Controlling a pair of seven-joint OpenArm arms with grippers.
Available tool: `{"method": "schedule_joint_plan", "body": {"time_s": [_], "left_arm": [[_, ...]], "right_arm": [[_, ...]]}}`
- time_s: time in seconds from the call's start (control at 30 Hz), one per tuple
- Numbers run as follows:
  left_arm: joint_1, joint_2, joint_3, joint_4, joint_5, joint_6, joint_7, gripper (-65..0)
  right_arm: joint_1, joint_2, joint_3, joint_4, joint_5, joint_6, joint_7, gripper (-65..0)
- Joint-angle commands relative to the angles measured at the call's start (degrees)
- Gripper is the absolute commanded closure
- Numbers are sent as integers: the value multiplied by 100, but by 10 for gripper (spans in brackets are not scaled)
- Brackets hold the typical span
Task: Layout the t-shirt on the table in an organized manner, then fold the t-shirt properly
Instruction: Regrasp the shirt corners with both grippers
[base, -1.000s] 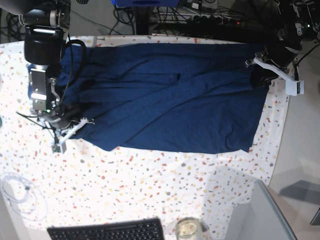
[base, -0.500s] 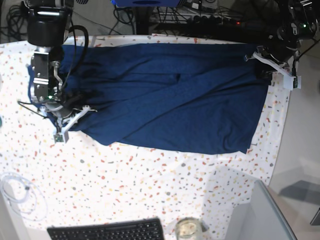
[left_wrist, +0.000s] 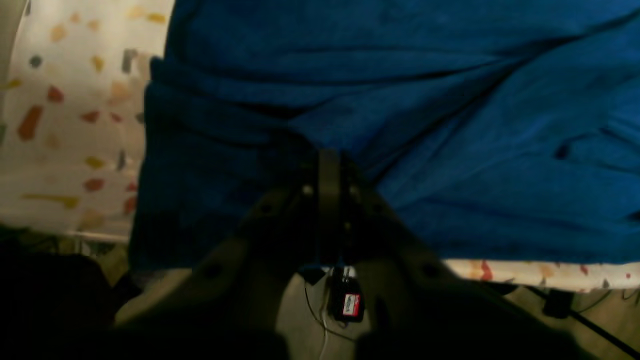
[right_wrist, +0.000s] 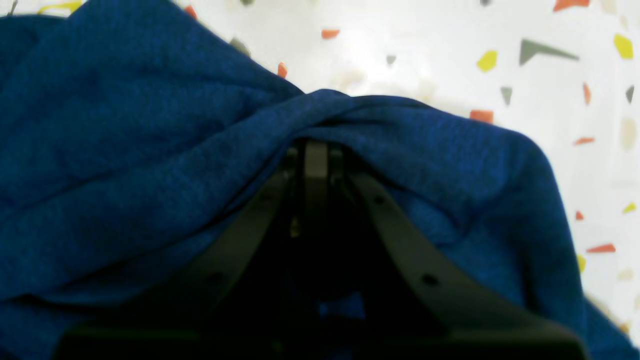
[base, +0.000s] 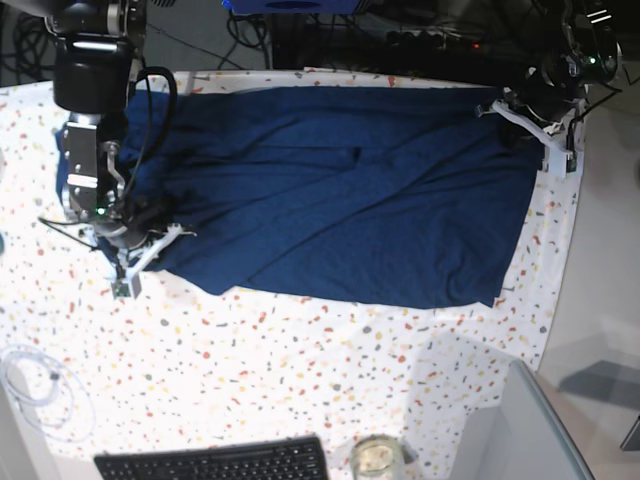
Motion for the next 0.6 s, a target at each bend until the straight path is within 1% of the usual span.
{"method": "schedule_joint_plan", "body": {"time_s": [0.0, 0.1, 0.2, 0.27, 0.3, 0.33, 0.37, 0.43, 0.5, 0.53, 0.57], "left_arm": [[9, -55, -27, 111, -45, -1, -89, 0], [44, -55, -63, 129, -54, -1, -89, -193], [132, -55, -89, 357, -63, -1, -80, -349], [272, -63, -89, 586, -63, -1, -80, -428], [316, -63, -89, 700, -63, -1, -80, -453], [378, -63, -98, 797, -63, -1, -80, -472], [439, -63, -133, 867, -72, -1, -80, -481], [492, -46, -397, 902, -72, -1, -80, -479], [492, -46, -616, 902, -72, -1, -71, -479], [474, -46, -731, 902, -72, -1, -71, -479], [439, -46, -863, 902, -81, -1, -71, -479]], "right_arm": [[223, 48, -1, 16, 9, 32, 104, -9], [487, 92, -1, -257, 9, 32, 104, -9], [592, 110, -1, -327, 9, 32, 104, -11], [592, 110, -1, -222, 9, 32, 104, -14], [575, 110, -1, -143, 9, 32, 104, -32], [548, 110, -1, -37, 9, 32, 104, -66], [478, 110, -1, 103, 9, 32, 86, -117], [294, 128, -1, 499, 9, 32, -151, -213], [153, 128, -1, 895, 9, 32, -441, -288], [74, 128, -1, 1106, 9, 32, -608, -317], [-5, 128, 8, 1299, 9, 32, -784, -330]]}}
